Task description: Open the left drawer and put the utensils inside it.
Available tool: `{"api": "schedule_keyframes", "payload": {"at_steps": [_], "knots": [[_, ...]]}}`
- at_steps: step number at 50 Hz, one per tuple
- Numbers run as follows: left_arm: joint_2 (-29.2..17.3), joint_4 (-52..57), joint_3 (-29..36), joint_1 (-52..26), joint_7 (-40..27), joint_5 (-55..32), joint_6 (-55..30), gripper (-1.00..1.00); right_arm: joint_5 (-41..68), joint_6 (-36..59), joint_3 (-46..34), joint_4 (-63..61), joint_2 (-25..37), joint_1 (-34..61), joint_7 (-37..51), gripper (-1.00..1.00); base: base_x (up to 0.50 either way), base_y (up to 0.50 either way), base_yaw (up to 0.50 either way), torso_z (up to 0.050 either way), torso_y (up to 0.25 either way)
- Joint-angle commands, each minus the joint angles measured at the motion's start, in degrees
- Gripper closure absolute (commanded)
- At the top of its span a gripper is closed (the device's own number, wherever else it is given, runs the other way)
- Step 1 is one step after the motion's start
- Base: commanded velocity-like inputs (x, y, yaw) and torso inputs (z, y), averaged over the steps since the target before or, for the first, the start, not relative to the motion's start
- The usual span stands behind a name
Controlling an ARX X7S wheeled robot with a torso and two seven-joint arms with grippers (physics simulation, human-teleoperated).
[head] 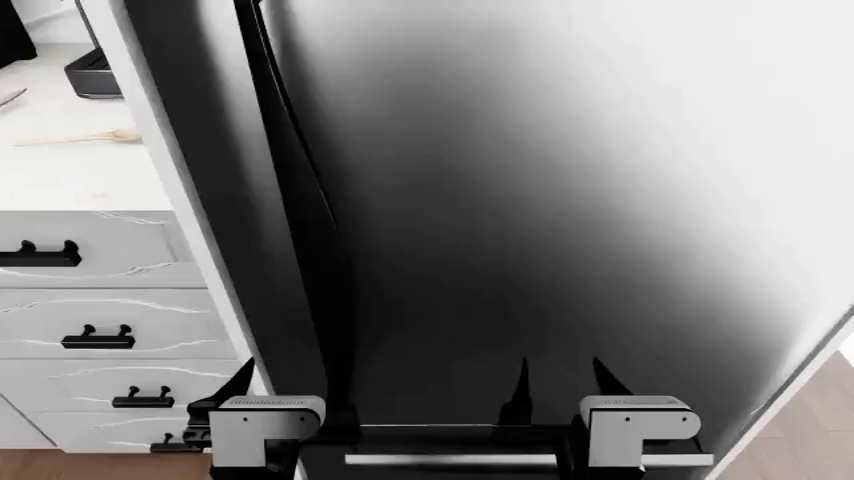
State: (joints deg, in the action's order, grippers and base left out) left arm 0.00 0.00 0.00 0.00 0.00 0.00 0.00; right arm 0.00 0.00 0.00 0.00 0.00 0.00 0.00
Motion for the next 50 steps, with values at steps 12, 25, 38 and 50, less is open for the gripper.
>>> {"api": "schedule_keyframes", "payload": {"at_steps": [12,25,38,50], "knots": [[-2.79,-1.23,2.67,-0.4,-3.12,-2.56,0.19,-1.0,2.46,2.15,-3.99,0.14,2.56,0.37,3.43,-1.0,-0.15,0.0,0.0,0.0,0.0],[-4.05,-1.98,4.17,-0.54,-4.58,-3.03,0.93,-1.0,3.51,1.27,-5.65,1.37,3.72,0.56,4.67,-1.0,-0.5,0.0,0.0,0.0,0.0],[-4.9,-2.09,4.76,-0.88,-5.5,-4.11,0.76,-1.0,3.96,0.06,-6.68,1.95,4.35,0.73,6.39,-1.0,-0.15,0.19,0.0,0.0,0.0],[-5.8,-2.73,5.4,-1.54,-6.68,-4.6,0.84,-1.0,4.57,1.0,-7.8,2.4,5.04,1.81,7.15,-1.0,0.0,0.5,0.0,0.0,0.0]]}}
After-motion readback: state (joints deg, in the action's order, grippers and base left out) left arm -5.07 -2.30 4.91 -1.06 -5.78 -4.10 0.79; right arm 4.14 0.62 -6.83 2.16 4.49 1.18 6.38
